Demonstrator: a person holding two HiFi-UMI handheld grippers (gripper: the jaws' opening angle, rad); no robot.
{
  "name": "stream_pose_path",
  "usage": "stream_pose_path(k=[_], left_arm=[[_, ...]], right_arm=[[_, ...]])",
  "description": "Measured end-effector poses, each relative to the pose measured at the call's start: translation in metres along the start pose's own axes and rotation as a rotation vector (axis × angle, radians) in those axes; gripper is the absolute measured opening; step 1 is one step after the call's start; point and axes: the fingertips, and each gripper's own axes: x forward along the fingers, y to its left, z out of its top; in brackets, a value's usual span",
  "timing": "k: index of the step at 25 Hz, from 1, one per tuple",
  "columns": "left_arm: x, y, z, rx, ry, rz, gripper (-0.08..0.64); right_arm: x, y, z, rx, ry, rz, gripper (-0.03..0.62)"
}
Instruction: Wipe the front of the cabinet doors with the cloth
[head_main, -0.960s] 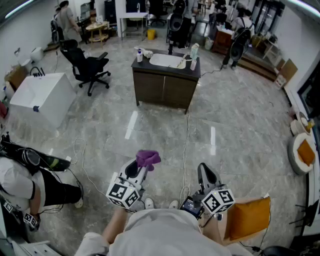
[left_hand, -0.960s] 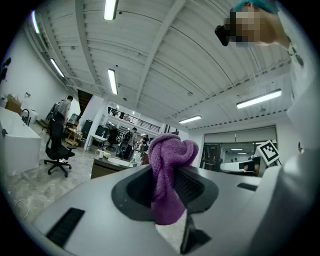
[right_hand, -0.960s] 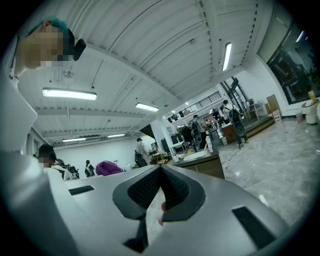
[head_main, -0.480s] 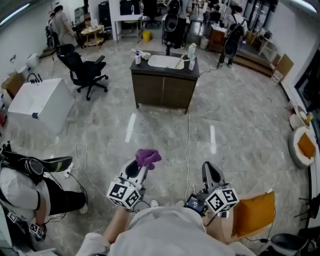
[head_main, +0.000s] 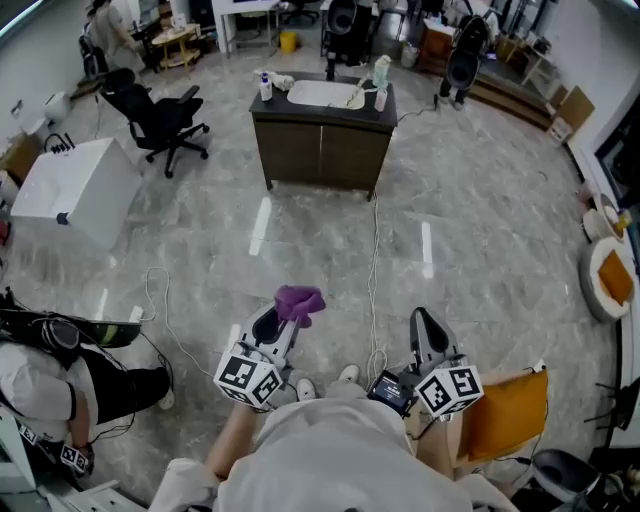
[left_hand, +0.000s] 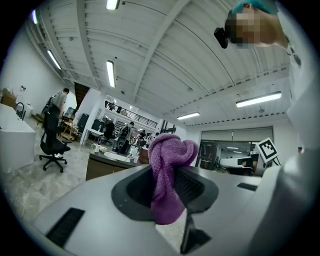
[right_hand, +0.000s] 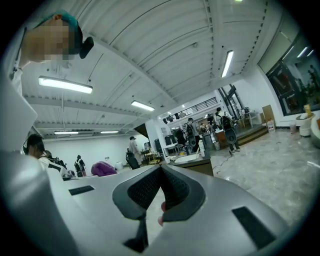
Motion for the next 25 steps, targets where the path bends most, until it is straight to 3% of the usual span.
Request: stream_pose_path(k=[5, 15, 19, 25], left_arm=[[0.036, -0.022, 0.018, 0.04, -0.028, 0.01, 0.106], [0.068, -0.045, 0.012, 0.061, -0.023, 0.11, 0.106], [0.078, -0.047, 0.001, 0.038, 0.001, 0.13, 0.106], [0.116, -0.051, 0.002, 0.055, 0.026, 0.1, 0.106]], right_arm=[[0.016, -0.033, 0.023, -0.027, -0.026, 0.04, 0.028], [0.02, -0.085, 0.035, -0.003, -0.055, 0.12, 0.028], [0.013, -0.099, 0.034, 0.018, -0.057, 0.116, 0.028], [0.02, -0.13, 0.034, 0.035, -0.02, 0.085, 0.028]])
